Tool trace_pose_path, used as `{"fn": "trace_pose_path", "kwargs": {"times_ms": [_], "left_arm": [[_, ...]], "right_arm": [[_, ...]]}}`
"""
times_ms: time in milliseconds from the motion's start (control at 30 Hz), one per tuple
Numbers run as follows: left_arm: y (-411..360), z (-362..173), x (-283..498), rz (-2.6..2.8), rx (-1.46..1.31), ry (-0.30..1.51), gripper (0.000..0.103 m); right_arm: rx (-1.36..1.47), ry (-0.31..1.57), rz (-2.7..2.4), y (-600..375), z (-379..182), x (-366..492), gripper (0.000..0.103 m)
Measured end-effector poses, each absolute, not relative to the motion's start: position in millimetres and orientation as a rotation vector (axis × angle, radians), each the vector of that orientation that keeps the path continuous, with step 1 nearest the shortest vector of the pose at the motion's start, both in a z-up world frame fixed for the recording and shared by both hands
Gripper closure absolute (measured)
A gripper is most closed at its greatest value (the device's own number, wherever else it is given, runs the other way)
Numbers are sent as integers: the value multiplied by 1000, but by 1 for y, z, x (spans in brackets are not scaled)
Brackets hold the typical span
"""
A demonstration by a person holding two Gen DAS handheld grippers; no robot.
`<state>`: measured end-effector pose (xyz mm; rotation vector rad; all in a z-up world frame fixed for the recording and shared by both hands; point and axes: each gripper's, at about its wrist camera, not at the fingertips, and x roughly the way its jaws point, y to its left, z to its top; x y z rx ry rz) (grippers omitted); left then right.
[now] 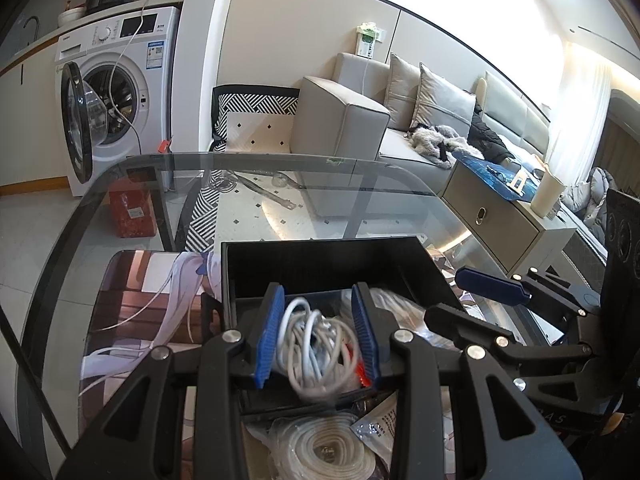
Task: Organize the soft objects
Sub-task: 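Lower the white cable and rope bag into the black box and open both tools, then withdraw both tools up and away from the black box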
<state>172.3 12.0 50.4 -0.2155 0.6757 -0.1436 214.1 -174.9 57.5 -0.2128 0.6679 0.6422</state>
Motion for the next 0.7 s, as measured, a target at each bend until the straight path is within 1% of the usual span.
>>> {"fn": "trace_pose_path", "kwargs": {"times_ms": [33,67,100,167,200,233,267,300,367,433,467,700], "left_arm": [[12,50,171,-143,-212,677,67],[12,51,170,-144,-208,678,59],[12,51,168,-142,-202,677,48],[12,52,164,-137,-193,667,44],[11,52,163,-136,-186,669,42],[11,53,162,-134,-179,674,38],[11,53,160,-133,-177,679,27],[12,53,158,-133,-182,682,15],[14,54,153,-131,-195,674,5],[15,56,149,-121,-190,664,2],[17,56,146,-114,-183,663,0],[23,51,130,-88,-153,663,0]], "right_arm": [[-210,666,640,-177,58,213,52],[-207,665,638,-179,59,213,49],[-204,664,636,-181,60,212,47],[-191,657,627,-187,61,209,36],[-186,657,625,-189,62,208,32],[-179,658,623,-192,62,207,24],[-169,659,618,-196,63,205,15],[-164,659,613,-198,63,204,12],[-145,659,591,-204,63,203,4],[-128,658,592,-210,63,201,1],[-120,660,592,-213,63,200,1],[-120,661,579,-218,62,190,1]]}}
